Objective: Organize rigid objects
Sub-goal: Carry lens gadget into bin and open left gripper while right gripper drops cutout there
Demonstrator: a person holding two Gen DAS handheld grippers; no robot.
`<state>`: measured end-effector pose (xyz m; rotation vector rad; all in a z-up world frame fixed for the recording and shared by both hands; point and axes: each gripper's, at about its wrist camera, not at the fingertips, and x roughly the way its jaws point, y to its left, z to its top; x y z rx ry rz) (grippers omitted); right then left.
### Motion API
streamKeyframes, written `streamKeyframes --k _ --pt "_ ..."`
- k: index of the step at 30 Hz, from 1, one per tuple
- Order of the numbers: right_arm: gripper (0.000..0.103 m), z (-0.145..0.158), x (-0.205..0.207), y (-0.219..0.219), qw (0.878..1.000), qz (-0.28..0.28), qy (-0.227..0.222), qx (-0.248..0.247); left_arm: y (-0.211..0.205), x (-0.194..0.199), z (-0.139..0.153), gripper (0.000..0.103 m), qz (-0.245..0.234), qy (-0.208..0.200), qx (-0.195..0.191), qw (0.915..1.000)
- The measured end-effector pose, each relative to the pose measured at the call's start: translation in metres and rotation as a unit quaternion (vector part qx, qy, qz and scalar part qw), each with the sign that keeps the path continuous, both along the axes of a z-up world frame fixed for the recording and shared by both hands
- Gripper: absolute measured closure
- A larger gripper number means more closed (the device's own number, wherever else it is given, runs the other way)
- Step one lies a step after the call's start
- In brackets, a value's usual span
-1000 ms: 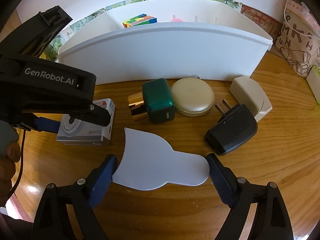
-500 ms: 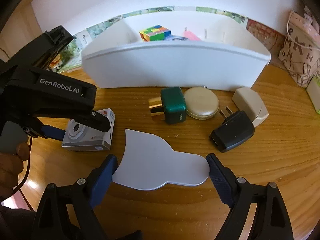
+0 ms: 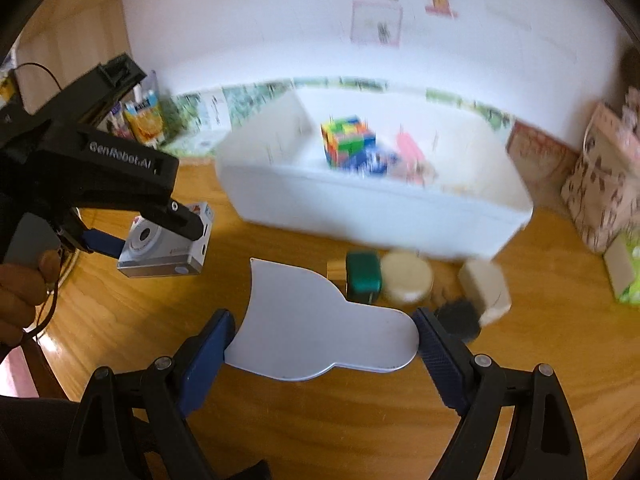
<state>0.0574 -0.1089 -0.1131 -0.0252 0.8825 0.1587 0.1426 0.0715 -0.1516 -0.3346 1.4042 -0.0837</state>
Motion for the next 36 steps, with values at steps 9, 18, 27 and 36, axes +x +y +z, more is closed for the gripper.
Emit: streamKeyframes --k 9,18,27,36 --pt "0.013 0.053 0.016 0.002 0.994 0.041 -0.097 -0.040 0.009 0.010 0.049 0.010 0.006 -0.078 0.000 0.9969" --pt "0.013 0.075 0.033 -0.002 0.982 0.049 -0.166 -0.074 -0.006 0.022 0.082 0.010 -0.007 -0.177 -0.005 0.9842" --pt "0.013 0.066 0.052 -0.022 0.977 0.041 -0.186 -0.097 -0.034 0.025 0.100 0.010 -0.046 -0.303 -0.014 0.9519" --pt "0.013 0.035 0.082 -0.050 0.980 0.007 -0.175 -0.090 -0.072 0.033 0.088 0.010 -0.098 -0.363 0.051 0.9251"
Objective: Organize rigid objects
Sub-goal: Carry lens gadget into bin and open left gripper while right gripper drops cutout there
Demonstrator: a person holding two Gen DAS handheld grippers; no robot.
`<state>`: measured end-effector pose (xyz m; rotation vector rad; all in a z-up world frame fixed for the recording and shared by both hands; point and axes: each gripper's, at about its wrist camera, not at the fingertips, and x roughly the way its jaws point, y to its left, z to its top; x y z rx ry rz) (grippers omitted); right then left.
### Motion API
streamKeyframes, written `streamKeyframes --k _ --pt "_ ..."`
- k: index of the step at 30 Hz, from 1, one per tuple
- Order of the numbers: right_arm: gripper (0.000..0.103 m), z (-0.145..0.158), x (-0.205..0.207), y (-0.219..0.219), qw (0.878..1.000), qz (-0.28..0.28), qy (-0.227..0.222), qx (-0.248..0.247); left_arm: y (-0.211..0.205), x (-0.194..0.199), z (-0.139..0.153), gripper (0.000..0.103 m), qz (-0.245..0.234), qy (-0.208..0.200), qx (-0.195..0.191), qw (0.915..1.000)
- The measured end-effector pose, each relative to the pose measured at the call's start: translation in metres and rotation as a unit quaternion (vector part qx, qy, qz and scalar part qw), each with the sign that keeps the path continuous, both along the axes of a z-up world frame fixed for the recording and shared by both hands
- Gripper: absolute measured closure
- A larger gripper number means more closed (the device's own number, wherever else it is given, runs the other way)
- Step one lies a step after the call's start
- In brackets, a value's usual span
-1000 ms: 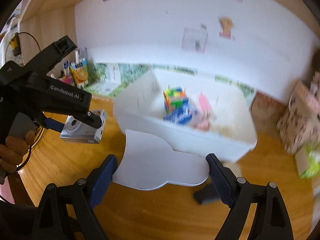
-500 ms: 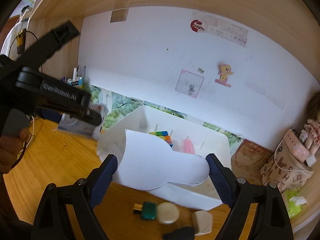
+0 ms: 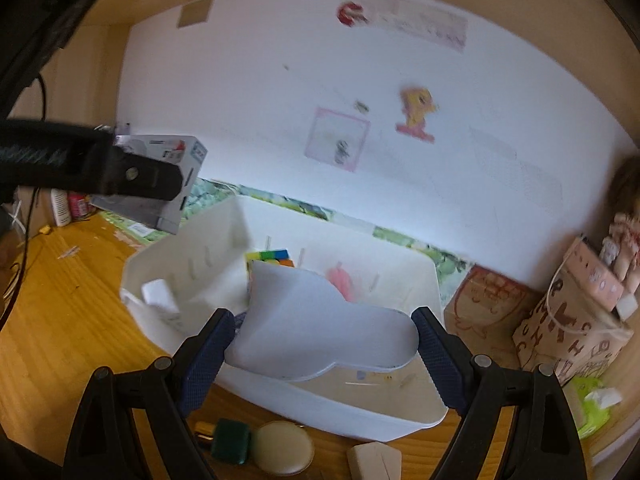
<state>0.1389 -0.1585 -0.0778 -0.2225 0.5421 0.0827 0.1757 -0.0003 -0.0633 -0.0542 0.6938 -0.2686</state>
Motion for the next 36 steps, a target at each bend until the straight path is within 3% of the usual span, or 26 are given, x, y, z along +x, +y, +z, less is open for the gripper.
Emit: streamKeyframes --k 14,26,36 --pt "0.012 -0.026 0.019 -0.018 0.999 -0.023 0.041 0.025 -0.015 0.019 -0.029 0.009 -0.022 0.052 0.023 0.9981" --pt "0.009 0.003 -0.004 -0.024 0.998 -0.051 0.002 0.022 -0.004 -0.004 0.007 0.007 -0.029 0.001 -0.004 0.9996" --pt "0.009 0.030 -0.041 -0.037 0.995 -0.072 -0.034 0.054 -0.003 -0.037 0.027 0.007 -0.046 -0.008 -0.024 0.9986"
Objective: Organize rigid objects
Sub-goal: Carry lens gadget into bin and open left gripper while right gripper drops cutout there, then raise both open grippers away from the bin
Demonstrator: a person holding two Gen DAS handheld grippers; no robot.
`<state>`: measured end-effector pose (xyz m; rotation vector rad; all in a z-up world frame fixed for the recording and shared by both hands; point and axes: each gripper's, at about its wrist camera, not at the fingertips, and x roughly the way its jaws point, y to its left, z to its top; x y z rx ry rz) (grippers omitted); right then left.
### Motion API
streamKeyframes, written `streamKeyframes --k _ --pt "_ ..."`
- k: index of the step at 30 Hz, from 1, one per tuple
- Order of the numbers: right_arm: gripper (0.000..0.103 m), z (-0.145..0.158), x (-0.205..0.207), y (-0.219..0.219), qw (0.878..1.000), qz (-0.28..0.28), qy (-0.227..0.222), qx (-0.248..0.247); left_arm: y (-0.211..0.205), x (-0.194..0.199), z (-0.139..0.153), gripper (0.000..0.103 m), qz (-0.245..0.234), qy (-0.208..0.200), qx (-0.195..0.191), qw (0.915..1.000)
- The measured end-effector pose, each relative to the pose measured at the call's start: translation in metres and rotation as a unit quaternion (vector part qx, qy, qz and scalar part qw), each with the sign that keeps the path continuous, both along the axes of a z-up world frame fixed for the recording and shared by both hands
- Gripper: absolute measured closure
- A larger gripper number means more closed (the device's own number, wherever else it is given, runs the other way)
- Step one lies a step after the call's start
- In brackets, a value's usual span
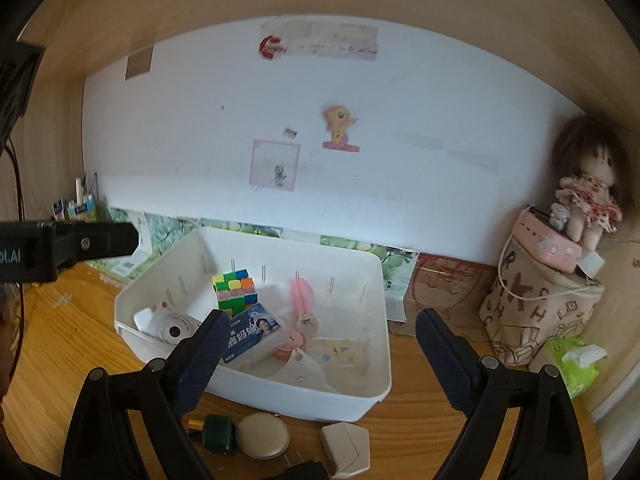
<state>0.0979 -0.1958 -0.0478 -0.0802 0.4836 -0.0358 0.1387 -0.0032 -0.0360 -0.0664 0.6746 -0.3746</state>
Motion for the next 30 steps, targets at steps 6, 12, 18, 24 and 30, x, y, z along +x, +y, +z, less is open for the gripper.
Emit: streamKeyframes --k 6,12,18,24,30 --pt "0.009 0.004 -0.019 -0.013 1.000 -0.002 -0.002 0.024 -0.005 -0.015 -0.002 0.008 0.002 0.017 -0.008 0.9998" --pt "0.009 0.003 -0.031 -0.028 0.999 0.010 0.010 0.037 -0.014 -0.025 -0.014 0.008 0.017 0.059 -0.023 0.9979" --pt "0.009 -0.006 -0.037 -0.038 0.997 0.038 0.050 0.046 -0.022 -0.029 -0.025 0.008 0.044 0.099 -0.036 0.9934" --pt "0.009 -0.023 -0.042 -0.043 0.990 0.080 0.100 0.055 -0.027 -0.029 -0.042 0.008 0.079 0.141 -0.049 0.9855" --pt "0.009 -0.035 -0.039 -0.046 0.981 0.119 0.139 0.061 -0.033 -0.021 -0.066 0.008 0.108 0.191 -0.062 0.9737"
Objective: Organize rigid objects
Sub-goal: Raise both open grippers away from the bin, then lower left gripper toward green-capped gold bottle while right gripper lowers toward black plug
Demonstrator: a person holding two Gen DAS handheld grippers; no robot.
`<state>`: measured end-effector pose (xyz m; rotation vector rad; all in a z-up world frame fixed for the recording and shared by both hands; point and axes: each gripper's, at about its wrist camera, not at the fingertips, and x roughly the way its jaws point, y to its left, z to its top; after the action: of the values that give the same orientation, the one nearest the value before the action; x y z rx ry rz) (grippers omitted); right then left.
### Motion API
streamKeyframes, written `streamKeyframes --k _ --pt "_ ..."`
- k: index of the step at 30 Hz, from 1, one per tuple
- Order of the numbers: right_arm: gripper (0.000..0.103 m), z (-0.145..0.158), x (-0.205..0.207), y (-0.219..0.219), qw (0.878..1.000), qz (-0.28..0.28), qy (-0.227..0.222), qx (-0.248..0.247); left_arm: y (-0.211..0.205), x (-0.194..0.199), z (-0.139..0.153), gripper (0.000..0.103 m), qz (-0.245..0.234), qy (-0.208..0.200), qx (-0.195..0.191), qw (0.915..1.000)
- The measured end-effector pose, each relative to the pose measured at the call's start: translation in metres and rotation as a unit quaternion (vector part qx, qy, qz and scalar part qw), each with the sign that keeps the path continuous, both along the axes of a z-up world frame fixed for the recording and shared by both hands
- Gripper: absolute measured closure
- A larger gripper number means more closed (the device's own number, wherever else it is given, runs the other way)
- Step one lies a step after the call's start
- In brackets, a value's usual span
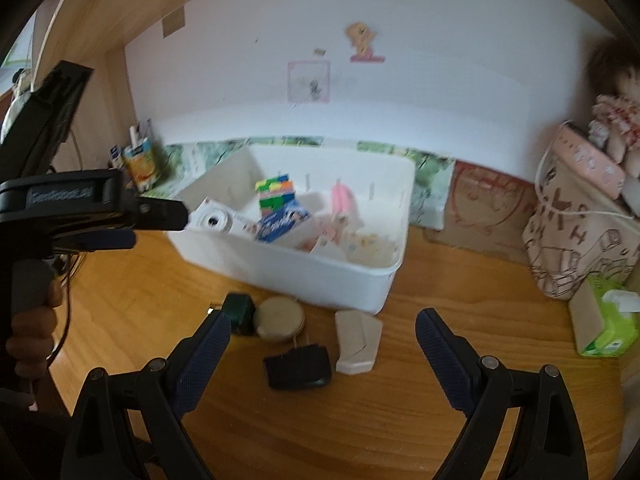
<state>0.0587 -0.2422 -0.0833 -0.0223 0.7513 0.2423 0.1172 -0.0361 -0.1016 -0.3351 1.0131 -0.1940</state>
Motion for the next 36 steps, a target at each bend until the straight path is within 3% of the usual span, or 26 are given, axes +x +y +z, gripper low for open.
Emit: streamKeyframes --k 9,13,18,24,28,36 --pt "0.009 -0.031 0.010 0.000 0.995 0.058 0.078 0.008 -0.020 0.018 -0.049 0.008 0.010 0.100 -0.016 0.9948" --pt "0.009 -0.048 0.019 -0.004 0.991 0.064 0.116 0.013 -0.027 0.026 -0.067 0.008 0.013 0.139 -0.003 0.9902" --pt "0.009 -0.065 0.030 -0.010 0.986 0.062 0.150 0.028 -0.028 0.034 -0.080 0.008 0.022 0.169 0.008 0.9853" --pt "0.020 -0.083 0.041 -0.003 0.980 0.086 0.178 0.037 -0.025 0.037 -0.089 0.009 0.025 0.187 0.004 0.9820" --pt "0.025 -0.088 0.043 0.004 0.977 0.103 0.181 0.040 -0.019 0.038 -0.094 0.016 0.032 0.195 -0.007 0.9802" --pt "0.032 -0.091 0.046 0.009 0.977 0.110 0.175 0.049 -0.013 0.039 -0.101 0.044 0.036 0.203 -0.022 0.9782"
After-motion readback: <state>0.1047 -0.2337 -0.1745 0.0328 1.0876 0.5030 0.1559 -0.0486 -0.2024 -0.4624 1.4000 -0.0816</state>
